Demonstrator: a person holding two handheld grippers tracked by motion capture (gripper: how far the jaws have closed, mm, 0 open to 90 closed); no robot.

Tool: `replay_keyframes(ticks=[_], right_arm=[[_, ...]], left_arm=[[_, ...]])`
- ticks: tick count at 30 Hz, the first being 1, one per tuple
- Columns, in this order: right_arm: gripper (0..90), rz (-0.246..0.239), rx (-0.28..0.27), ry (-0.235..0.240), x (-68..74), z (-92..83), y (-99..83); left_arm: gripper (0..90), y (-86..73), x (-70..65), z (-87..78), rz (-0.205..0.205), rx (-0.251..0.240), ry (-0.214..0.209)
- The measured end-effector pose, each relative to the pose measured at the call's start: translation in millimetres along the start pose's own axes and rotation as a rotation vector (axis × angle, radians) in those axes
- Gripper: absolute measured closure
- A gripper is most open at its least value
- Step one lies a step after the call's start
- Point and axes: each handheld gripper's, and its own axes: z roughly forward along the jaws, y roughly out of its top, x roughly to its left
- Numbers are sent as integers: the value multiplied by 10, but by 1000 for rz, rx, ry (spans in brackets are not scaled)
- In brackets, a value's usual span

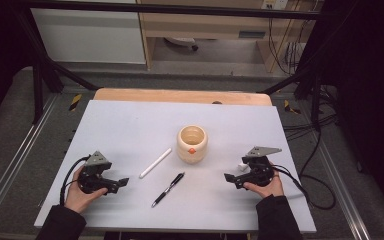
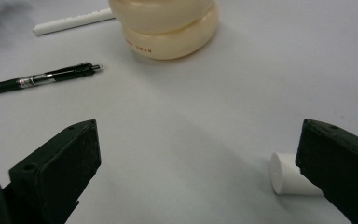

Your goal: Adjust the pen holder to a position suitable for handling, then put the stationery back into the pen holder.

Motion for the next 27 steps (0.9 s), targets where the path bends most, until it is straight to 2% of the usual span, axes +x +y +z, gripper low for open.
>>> replay_keyframes(ticks=[3, 9, 16, 27], right_arm=[[6, 3, -13, 2, -26, -21, -70], [6, 18, 1, -4, -70, -47, -172], [6, 18, 1, -9, -93, -74, -221], [6, 18, -3, -6, -119, -116, -246]], left_arm=[[65, 46, -18, 4, 0, -1, 1], [64, 154, -70, 25, 19, 8, 0], [67, 290, -122, 39, 19, 6, 5], [70, 538, -205, 153, 36, 45, 8]])
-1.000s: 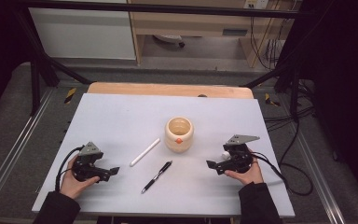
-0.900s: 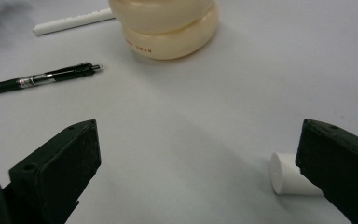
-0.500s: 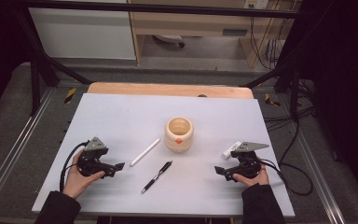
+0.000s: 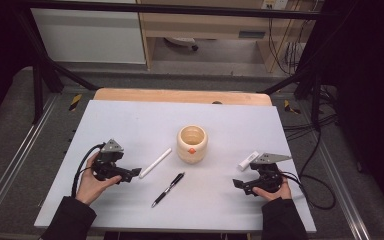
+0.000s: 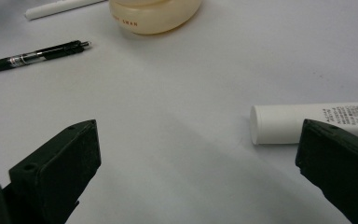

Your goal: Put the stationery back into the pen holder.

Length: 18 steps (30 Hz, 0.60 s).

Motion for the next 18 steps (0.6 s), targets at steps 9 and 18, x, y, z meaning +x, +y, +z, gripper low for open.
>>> replay_keyframes(ticks=[9, 18], right_arm=[[6, 3, 3, -3, -4, -2, -12], [6, -4, 1, -9, -19, -16, -32]], left_arm=[[77, 230, -90, 130, 29, 38, 6], [103, 441, -190, 324, 55, 88, 9]])
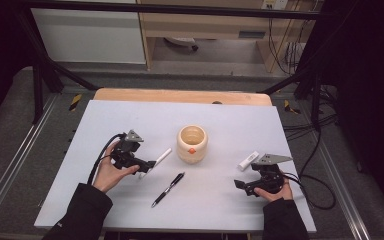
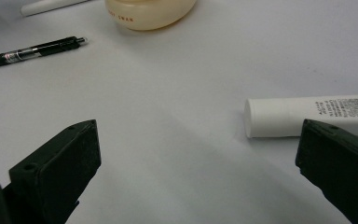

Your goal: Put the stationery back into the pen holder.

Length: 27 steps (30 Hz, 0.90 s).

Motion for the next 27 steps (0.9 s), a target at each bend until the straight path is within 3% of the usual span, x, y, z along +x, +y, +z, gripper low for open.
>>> replay_keyframes(ticks=[6, 18, 27], right_arm=[[6, -2, 4, 3, 2, 5, 0], [6, -11, 9, -1, 3, 13, -4], [6, -18, 10, -2, 2, 24, -7]], left_arm=[[139, 94, -51, 140, 12, 44, 10], [366, 211, -49, 404, -24, 99, 11], [555, 203, -52, 546, -1, 143, 18]])
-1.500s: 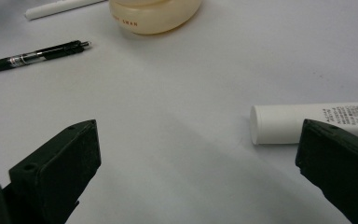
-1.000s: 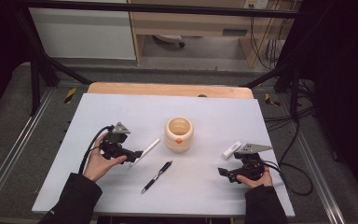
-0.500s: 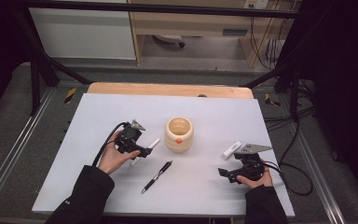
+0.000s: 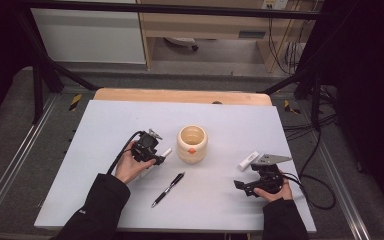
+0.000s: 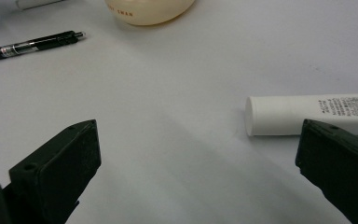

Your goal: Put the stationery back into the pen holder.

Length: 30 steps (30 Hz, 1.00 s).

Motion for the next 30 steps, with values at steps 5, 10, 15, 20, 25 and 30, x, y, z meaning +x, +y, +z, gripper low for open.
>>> replay_keyframes(ticks=[5, 10, 15, 20, 25, 30], right_arm=[[6, -3, 0, 1, -2, 0, 0], [6, -4, 1, 2, 0, 0, -1], [6, -3, 3, 4, 1, 2, -1], [6, -3, 6, 6, 3, 4, -1], [6, -1, 5, 6, 5, 5, -1], [6, -2, 6, 7, 3, 5, -1]], left_arm=[[639, 15, -21, 39, 17, 20, 4], [704, 20, -44, 56, 37, 40, 1], [764, 18, -47, 56, 40, 46, -2], [772, 22, -58, 56, 38, 51, 5], [777, 37, -83, 60, 46, 64, 19], [782, 39, -83, 61, 40, 66, 18]])
